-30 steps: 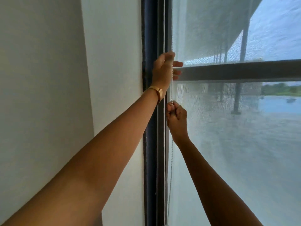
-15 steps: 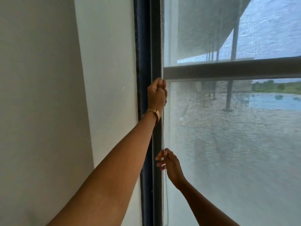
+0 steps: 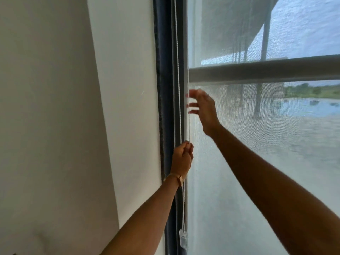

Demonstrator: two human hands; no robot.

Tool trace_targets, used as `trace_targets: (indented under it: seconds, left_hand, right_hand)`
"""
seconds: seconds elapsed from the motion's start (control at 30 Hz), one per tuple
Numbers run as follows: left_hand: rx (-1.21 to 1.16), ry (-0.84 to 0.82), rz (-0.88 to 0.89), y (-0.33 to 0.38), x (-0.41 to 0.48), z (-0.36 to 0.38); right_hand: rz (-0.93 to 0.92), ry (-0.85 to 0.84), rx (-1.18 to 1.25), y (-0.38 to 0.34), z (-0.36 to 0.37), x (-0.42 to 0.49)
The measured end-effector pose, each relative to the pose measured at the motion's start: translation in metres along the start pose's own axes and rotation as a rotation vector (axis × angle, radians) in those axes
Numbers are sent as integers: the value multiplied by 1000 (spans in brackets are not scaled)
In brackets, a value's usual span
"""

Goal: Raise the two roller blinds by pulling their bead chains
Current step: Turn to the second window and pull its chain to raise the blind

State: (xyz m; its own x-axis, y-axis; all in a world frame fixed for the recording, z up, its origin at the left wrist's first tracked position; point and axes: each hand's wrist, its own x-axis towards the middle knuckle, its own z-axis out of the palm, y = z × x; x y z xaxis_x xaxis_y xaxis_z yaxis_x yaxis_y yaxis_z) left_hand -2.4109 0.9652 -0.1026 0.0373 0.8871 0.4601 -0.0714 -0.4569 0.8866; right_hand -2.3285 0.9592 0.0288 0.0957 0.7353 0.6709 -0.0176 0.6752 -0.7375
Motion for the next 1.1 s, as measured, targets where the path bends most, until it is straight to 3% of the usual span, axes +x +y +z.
trace_targets:
  seconds: [0.13, 0.27, 0.37, 0.53, 0.63, 0.9, 1.1]
  left_hand:
    - [56, -14, -66, -30, -22, -9]
    - [123, -38, -99, -47, -44, -19]
    - [87, -120, -110, -48, -48, -22]
    - [40, -242, -219, -46, -48, -33]
    - [7, -218, -238, -28, -31, -36]
    - [-80, -52, -14, 86, 37, -32]
    - [-100, -46, 168, 163, 66, -8]
  right_hand:
    - [-49, -81, 47, -51, 17, 37]
    - [52, -4, 43, -89, 36, 63]
    - [-59, 81, -178, -83, 47, 68]
    - [-168, 108, -177, -80, 61, 58]
    - [-193, 118, -199, -76, 57, 49]
    - [-148, 168, -338, -10, 28, -9]
    - [-4, 145, -324, 42, 26, -53]
